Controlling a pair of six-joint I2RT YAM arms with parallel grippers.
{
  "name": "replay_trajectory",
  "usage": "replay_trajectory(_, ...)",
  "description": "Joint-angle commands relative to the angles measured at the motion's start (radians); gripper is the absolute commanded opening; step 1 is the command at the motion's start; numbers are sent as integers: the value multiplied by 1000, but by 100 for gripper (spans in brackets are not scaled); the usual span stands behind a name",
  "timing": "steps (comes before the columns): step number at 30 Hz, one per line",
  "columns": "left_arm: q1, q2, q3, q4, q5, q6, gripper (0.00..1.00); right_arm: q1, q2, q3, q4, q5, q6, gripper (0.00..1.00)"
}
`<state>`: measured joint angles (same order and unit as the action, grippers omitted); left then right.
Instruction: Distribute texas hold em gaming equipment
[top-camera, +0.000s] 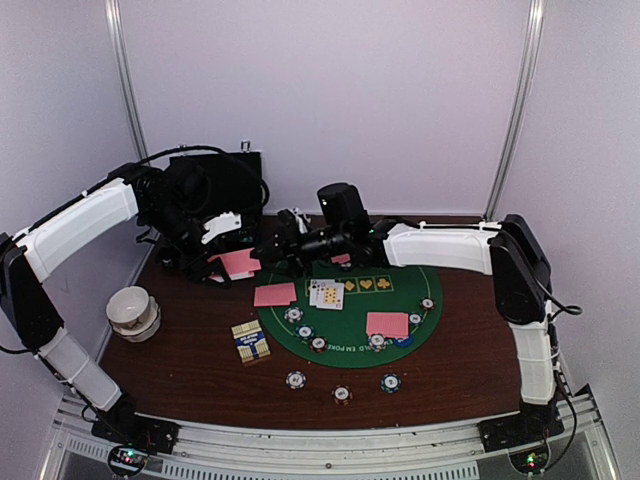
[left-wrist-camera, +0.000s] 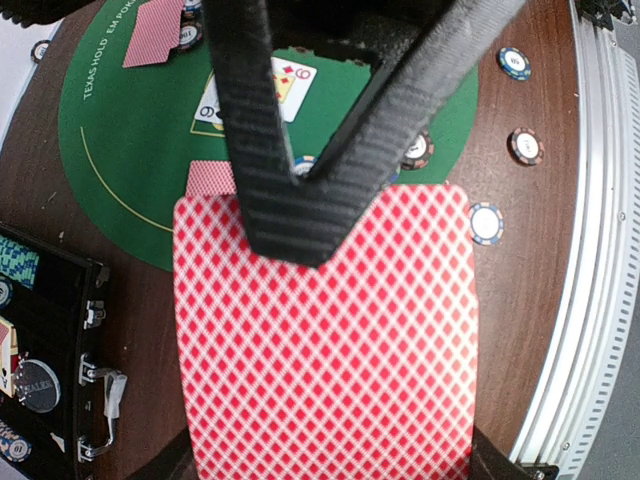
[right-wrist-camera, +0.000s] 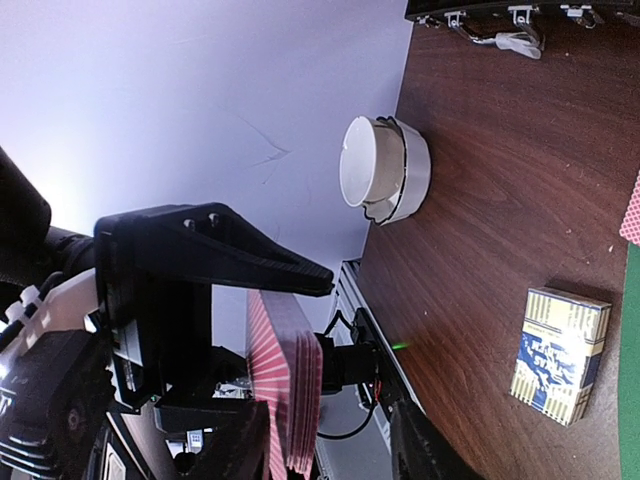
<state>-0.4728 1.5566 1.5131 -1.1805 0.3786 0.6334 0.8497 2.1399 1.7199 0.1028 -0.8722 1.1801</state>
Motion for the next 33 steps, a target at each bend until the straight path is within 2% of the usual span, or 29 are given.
replay_trajectory(1,3,-3,28,14,23,-2,0,-8,-78,-23,6,11,-5,40)
replay_trajectory(6,3,-1,30,14,19,-3,0,-5,-94,-38,46,2,24,34)
replay_trajectory(25,3,-9,26,13,14,-2,0,21,-46,-35,143,-49,106,27)
replay_trajectory(33,3,-11,25,14,11,-1,0,22,-39,-22,151,-64,116,11)
